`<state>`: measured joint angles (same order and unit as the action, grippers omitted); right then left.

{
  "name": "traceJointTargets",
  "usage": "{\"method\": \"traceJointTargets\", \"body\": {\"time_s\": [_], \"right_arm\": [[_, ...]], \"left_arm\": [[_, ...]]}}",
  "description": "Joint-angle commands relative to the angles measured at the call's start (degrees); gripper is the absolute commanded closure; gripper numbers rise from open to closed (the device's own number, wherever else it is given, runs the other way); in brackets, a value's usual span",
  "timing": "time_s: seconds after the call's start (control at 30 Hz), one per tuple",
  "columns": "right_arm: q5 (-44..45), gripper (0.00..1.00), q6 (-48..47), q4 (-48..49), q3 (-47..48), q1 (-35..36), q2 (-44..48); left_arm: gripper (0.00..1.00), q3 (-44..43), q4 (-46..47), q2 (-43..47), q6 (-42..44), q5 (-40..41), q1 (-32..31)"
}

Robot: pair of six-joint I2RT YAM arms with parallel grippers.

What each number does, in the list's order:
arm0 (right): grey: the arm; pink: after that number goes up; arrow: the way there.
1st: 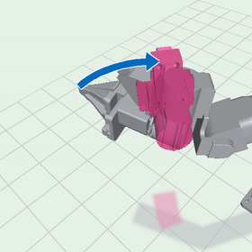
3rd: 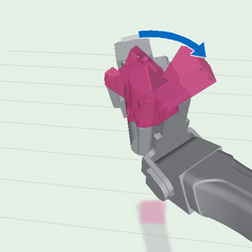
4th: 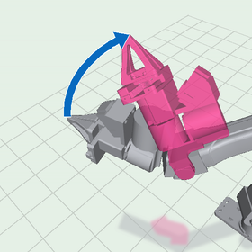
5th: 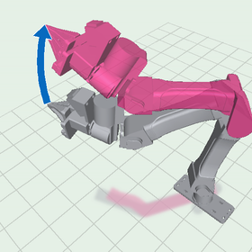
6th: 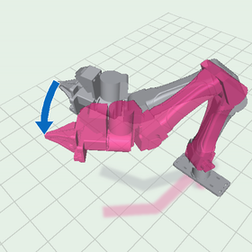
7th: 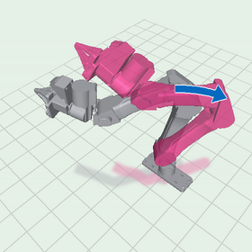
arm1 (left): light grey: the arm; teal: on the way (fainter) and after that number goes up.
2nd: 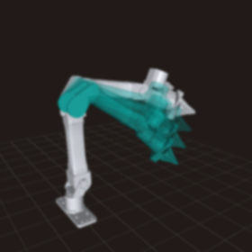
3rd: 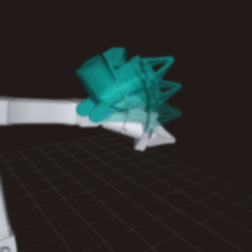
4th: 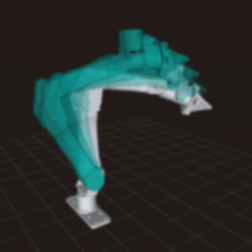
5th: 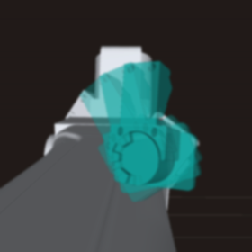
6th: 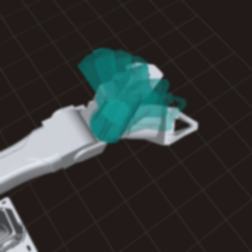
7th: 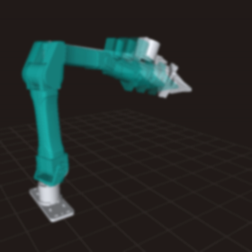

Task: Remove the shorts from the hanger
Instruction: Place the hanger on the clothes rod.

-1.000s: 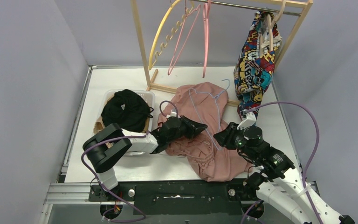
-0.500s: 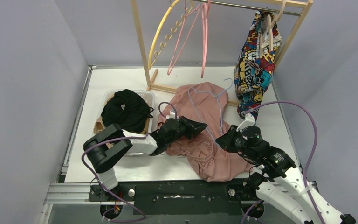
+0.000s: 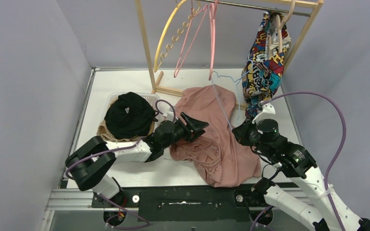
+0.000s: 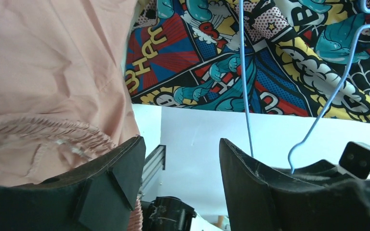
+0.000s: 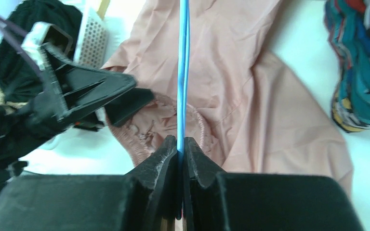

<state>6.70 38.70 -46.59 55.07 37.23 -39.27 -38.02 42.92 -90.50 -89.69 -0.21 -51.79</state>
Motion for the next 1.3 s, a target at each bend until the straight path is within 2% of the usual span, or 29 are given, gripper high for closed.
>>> {"method": "traceJointTargets", "body": {"time_s": [0.0,0.27,0.4,0.53,0.8,1.27], "right_arm": [[7.90,1.00,-4.98,-1.16,5.24,0.60,-2.75],[14.06,1.00,-10.63,-2.78,15.93,1.77,-10.77],[18.74,1.00,-14.00,-1.74,20.87,2.95,-13.05],[19.50,1.00,-17.87,-0.02,25.11,3.33,-14.89],[18.92,1.00,-22.82,-0.11,34.40,3.42,-20.79],[17.83,1.00,-22.79,-5.21,48.26,3.15,-29.41]], "left_arm": [[0.43,2.40,-6.08,7.55,8.41,1.73,1.67],[0.43,2.87,-15.09,16.26,16.84,4.83,4.59],[0.42,0.78,-20.90,18.70,21.95,5.78,5.19],[0.41,0.58,-23.96,20.49,24.97,5.87,5.43],[0.39,1.85,-25.28,23.39,25.71,6.58,6.56],[0.39,1.99,-26.04,24.83,25.88,5.65,7.62]]}}
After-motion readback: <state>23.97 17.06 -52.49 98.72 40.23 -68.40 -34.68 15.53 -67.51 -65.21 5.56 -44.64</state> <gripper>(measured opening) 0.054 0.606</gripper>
